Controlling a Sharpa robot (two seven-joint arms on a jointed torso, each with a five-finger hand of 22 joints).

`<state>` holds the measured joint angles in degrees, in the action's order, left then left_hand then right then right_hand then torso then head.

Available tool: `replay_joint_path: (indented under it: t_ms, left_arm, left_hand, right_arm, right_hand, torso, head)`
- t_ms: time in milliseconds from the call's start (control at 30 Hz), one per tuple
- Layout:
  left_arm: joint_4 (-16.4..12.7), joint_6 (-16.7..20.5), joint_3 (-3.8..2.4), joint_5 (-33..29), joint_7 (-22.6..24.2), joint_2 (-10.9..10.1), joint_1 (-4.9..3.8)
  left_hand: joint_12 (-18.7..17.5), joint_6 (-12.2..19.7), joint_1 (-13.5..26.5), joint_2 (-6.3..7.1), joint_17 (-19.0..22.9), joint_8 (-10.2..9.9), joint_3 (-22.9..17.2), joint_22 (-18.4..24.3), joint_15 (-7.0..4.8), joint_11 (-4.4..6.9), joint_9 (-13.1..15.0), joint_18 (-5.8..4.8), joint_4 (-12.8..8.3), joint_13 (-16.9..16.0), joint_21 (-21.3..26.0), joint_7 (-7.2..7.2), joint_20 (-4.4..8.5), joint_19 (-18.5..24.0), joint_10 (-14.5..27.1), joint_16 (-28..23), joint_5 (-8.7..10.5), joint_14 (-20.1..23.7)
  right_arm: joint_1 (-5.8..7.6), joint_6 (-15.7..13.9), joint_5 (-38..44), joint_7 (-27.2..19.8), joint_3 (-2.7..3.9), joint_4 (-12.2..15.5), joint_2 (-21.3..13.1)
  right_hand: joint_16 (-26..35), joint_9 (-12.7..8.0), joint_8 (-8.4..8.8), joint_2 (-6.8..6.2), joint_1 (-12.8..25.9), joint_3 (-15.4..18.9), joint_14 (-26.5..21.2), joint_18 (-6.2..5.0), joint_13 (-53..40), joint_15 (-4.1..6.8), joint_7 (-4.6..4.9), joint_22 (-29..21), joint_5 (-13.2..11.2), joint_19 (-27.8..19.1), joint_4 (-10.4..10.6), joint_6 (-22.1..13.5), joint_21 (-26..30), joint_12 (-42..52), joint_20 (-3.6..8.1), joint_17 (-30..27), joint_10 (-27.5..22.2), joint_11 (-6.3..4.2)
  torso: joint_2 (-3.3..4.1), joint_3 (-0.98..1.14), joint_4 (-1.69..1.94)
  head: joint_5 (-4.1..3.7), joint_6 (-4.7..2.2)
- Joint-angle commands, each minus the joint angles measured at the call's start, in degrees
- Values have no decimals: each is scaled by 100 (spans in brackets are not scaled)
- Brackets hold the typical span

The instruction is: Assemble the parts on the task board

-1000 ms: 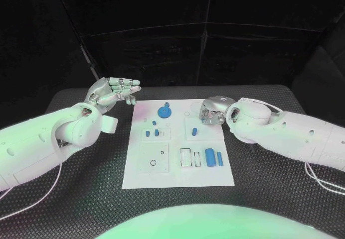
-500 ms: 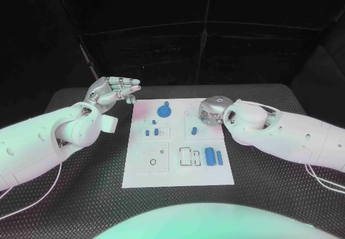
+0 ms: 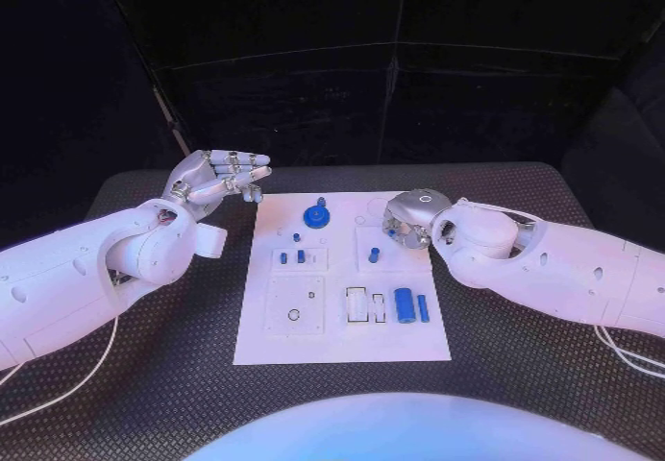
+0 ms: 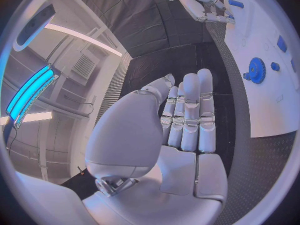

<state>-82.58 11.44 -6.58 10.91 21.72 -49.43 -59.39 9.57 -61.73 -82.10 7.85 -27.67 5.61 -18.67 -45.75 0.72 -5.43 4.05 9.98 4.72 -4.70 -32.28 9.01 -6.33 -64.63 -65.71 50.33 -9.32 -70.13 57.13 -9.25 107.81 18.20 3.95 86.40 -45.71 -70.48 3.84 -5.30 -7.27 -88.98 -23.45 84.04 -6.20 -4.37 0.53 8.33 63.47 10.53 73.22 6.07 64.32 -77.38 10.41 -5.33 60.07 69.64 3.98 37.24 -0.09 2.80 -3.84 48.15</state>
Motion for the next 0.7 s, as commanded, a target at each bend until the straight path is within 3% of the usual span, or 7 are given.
replay_joint_path:
  t_ms: [33,400,700]
  left_arm:
    - [-11,5,-6,-35,28,6,-3]
    - [11,5,-6,-35,22,11,7]
    - [25,3,-6,-35,16,10,11]
  left_hand:
    - [25,25,-62,-15,5,-26,6,5,-6,0,-8,50,-34,2,24,23,-19,24,27,-18,21,47]
    - [24,46,-66,-14,17,-36,13,14,2,-11,-11,47,-43,6,38,36,-22,28,51,-35,22,57]
    - [24,66,-67,-10,25,-45,21,20,8,-20,-13,45,-47,9,49,46,-26,33,71,-46,23,64]
  right_arm:
    - [-30,-126,-84,-53,-26,92,-29]
    - [-28,-528,-136,-100,-19,201,-127]
    - [-25,-572,-221,-113,1,412,-296]
  right_hand:
    - [-6,7,23,7,64,-53,139,71,19,23,-6,25,-35,51,-8,25,-27,-42,-10,-10,15,-2]
    - [-27,10,34,-14,169,-126,143,78,16,21,-6,71,-69,73,-36,37,-54,-58,-15,-5,26,-1]
    - [-32,11,41,-27,250,-168,141,79,15,20,-10,78,-110,72,-44,46,-59,-70,-17,-15,31,-3]
  torso:
    - [2,-1,1]
    - [3,-3,4]
    - [2,-7,3]
  head:
    - [-7,-7]
    - [-16,-19]
    - [-13,-10]
